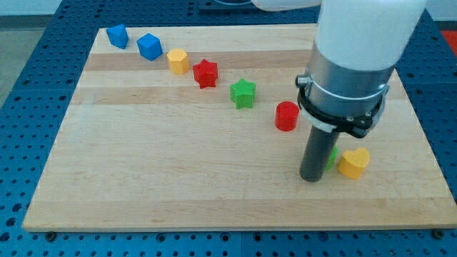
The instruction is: Move the yellow heart diagonally to the green circle
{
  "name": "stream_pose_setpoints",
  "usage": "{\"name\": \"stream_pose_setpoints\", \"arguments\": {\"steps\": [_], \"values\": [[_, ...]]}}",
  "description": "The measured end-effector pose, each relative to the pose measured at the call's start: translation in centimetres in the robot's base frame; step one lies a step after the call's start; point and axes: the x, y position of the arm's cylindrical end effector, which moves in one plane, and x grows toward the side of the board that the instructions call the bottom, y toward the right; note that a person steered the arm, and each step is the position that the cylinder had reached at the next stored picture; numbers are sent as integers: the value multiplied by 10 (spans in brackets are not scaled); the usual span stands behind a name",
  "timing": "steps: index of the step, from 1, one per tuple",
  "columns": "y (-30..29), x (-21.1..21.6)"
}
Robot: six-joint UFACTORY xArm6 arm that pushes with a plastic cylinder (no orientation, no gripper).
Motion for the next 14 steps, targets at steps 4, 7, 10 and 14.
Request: {"name": "stream_pose_setpoints", "arguments": {"steps": [4, 7, 10, 14], "values": [[13, 13], [117, 43], [119, -4], [69, -17]]}}
